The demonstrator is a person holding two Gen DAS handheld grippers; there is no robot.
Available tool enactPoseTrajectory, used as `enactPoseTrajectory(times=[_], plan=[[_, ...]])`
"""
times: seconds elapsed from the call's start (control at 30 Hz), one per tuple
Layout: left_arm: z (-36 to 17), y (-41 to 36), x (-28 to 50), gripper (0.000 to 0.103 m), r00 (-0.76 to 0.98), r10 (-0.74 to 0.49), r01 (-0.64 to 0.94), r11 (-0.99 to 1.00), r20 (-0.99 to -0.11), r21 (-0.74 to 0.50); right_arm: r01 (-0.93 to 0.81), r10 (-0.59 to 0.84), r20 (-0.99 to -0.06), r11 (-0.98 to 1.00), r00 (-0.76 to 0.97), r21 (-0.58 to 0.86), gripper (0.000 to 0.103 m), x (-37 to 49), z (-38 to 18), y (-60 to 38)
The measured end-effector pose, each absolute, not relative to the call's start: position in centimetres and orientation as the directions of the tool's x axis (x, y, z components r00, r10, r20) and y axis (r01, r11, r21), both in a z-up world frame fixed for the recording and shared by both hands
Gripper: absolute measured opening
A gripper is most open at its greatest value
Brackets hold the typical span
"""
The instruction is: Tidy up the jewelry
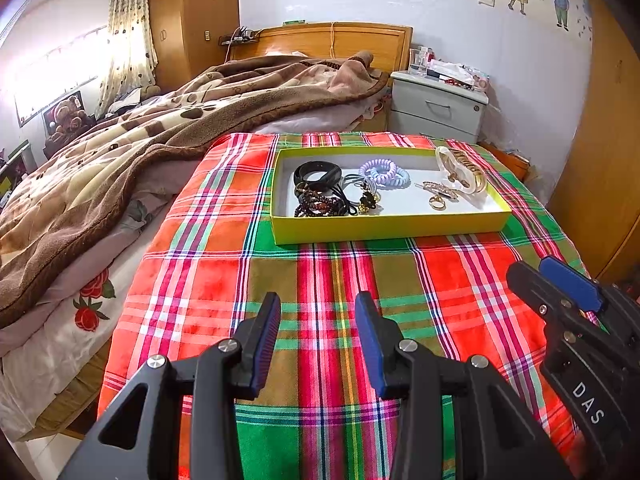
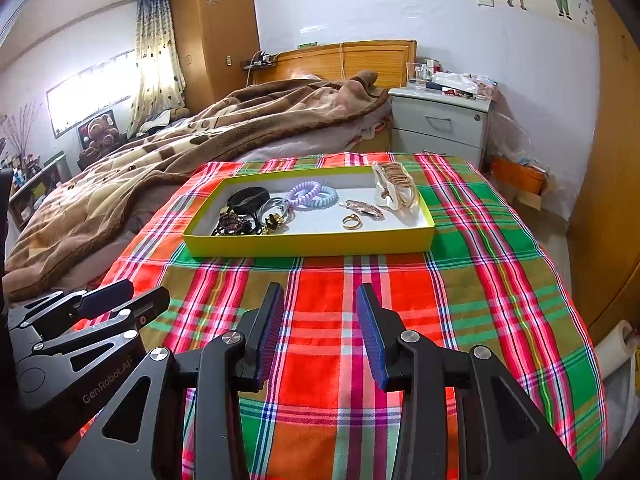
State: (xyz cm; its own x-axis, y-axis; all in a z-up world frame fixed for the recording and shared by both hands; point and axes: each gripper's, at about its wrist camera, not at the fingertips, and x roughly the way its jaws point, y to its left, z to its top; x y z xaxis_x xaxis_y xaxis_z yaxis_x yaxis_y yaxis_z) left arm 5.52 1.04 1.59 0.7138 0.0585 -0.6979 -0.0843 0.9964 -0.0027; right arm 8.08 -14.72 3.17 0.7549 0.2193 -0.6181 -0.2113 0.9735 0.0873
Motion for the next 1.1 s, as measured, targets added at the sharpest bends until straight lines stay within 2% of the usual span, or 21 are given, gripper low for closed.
enactPoseTrajectory(times=[1.1], plan=[[1.35, 1.16, 5.84, 0.040, 0.707, 0.054, -0.084, 0.996, -0.705, -0.008, -0.206, 0.216, -0.618, 0.974, 0.756, 0.089, 0.039, 8.10, 3.12, -14.76]])
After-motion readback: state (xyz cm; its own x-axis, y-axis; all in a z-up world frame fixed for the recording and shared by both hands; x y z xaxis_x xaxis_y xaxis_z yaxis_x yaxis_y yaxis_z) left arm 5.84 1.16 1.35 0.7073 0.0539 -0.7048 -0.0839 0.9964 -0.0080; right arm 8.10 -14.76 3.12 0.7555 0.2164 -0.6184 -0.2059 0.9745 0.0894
